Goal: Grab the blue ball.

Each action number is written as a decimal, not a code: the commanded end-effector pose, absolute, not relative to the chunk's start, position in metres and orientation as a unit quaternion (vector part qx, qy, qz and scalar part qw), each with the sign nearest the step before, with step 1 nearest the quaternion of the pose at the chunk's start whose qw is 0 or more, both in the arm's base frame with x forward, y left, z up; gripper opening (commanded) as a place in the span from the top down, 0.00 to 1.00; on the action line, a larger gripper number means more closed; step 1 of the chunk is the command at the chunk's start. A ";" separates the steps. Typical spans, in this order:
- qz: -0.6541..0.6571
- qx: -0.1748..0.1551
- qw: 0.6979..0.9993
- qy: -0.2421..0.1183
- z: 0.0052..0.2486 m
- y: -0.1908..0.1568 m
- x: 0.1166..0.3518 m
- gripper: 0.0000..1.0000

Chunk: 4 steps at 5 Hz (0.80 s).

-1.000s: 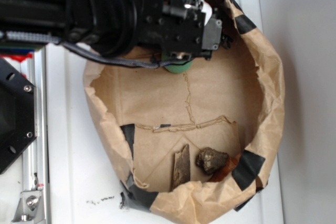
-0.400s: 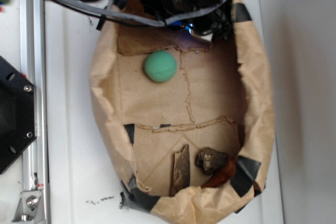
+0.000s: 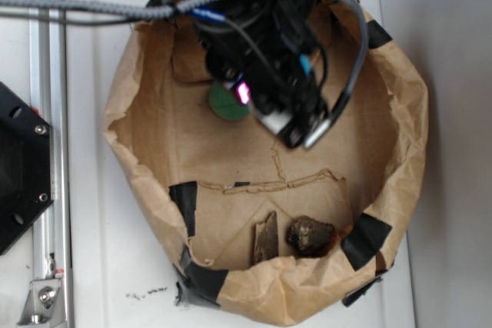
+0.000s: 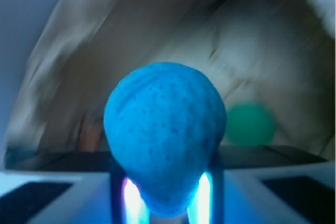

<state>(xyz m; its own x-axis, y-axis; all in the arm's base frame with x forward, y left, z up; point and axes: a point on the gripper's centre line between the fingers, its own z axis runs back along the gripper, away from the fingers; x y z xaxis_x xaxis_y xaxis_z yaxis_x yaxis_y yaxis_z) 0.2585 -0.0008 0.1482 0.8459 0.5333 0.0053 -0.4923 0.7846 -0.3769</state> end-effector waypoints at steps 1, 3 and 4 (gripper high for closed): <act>0.195 -0.096 0.973 -0.078 0.171 0.001 0.233 1.00; 0.215 -0.059 0.970 -0.096 0.159 0.016 0.247 1.00; 0.209 -0.066 0.971 -0.091 0.163 0.016 0.245 1.00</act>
